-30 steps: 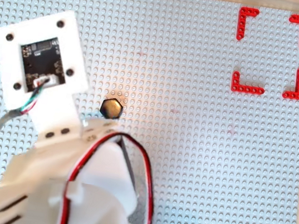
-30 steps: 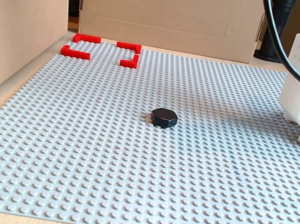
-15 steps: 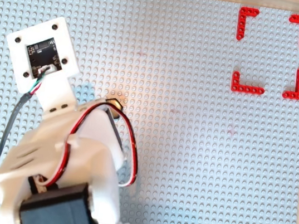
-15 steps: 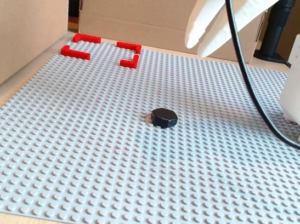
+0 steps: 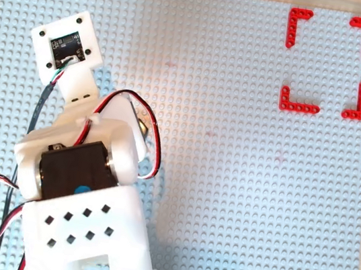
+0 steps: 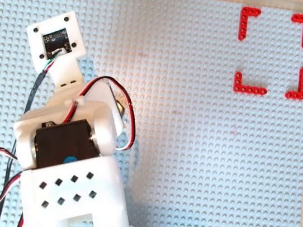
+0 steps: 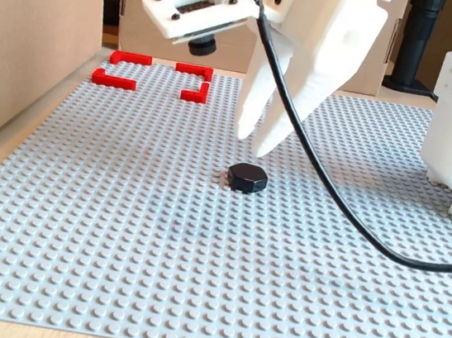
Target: Grab the Lego and store it in red box
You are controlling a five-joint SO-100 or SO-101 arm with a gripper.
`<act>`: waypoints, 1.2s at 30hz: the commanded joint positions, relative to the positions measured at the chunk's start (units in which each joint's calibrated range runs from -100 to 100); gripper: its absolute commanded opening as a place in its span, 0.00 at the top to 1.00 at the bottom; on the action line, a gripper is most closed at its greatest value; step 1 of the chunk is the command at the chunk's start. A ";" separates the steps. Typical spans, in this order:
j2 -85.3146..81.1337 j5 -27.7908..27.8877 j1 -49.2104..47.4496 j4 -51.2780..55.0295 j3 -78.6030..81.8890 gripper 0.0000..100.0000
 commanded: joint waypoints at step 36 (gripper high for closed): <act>8.33 -3.21 1.04 -7.54 4.26 0.79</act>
